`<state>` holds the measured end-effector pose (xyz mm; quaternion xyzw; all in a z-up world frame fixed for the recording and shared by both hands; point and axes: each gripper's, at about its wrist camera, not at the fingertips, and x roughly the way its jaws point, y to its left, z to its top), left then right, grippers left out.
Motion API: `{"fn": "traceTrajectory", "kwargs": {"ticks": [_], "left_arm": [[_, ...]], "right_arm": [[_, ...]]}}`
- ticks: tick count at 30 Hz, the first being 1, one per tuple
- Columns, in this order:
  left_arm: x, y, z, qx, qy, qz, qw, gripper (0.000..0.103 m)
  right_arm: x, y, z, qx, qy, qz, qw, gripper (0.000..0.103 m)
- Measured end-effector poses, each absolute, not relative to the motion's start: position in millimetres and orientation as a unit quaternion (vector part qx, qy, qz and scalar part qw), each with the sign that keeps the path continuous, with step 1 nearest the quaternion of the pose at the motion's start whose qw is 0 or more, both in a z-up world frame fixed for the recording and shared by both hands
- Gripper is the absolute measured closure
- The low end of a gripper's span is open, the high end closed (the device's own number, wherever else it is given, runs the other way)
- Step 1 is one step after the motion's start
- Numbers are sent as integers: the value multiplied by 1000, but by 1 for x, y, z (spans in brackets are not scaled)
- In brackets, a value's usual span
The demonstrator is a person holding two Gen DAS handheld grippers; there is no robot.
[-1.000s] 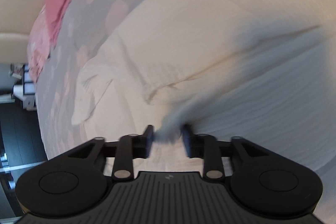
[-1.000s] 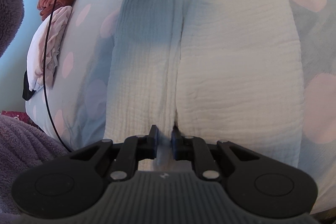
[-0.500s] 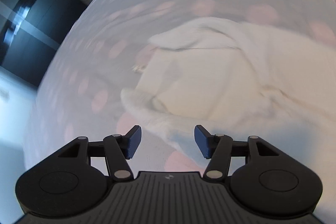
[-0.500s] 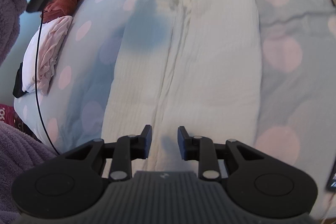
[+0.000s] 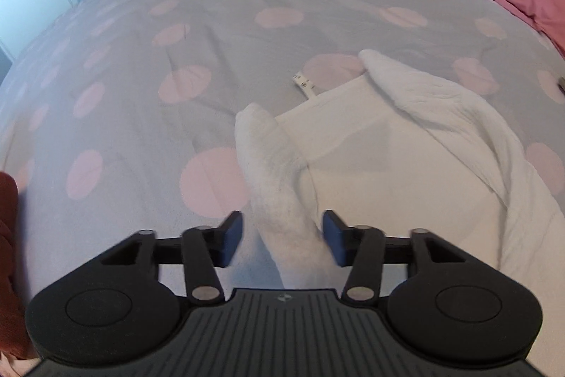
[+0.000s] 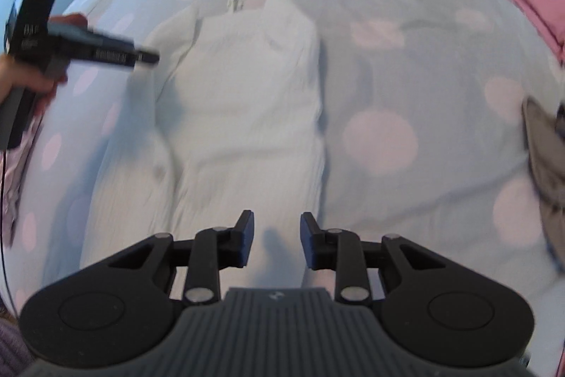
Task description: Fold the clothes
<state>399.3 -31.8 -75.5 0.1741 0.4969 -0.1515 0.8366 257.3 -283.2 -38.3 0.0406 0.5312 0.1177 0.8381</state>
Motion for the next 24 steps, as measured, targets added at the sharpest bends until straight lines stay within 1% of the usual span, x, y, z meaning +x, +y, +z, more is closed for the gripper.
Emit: {"fn": "traceTrajectory", "kwargs": {"ticks": [1, 2, 6, 10, 15, 18, 19, 21, 24], "left_arm": [[404, -30, -79, 173, 500, -145, 836, 85], [408, -27, -82, 171, 502, -140, 836, 86], [423, -21, -91, 161, 507, -136, 836, 86], [436, -16, -98, 148, 513, -143, 833, 85], [443, -18, -105, 160, 511, -151, 831, 81], [445, -16, -107, 159, 508, -153, 833, 81], [445, -16, -107, 158, 507, -153, 833, 84], [446, -15, -108, 158, 505, -154, 834, 84], [447, -15, -112, 155, 505, -150, 836, 84]], "right_arm": [[269, -286, -38, 37, 521, 112, 845, 71], [281, -288, -39, 33, 512, 107, 851, 71], [330, -290, -48, 10, 482, 99, 870, 71], [377, -288, -62, 14, 460, 101, 882, 71], [427, -278, -77, 29, 446, 94, 889, 71], [448, -265, -89, 30, 454, 100, 885, 71], [453, -261, -93, 28, 457, 103, 883, 76], [457, -248, -97, -7, 449, 95, 888, 93], [459, -231, -104, -63, 437, 81, 894, 94]]}}
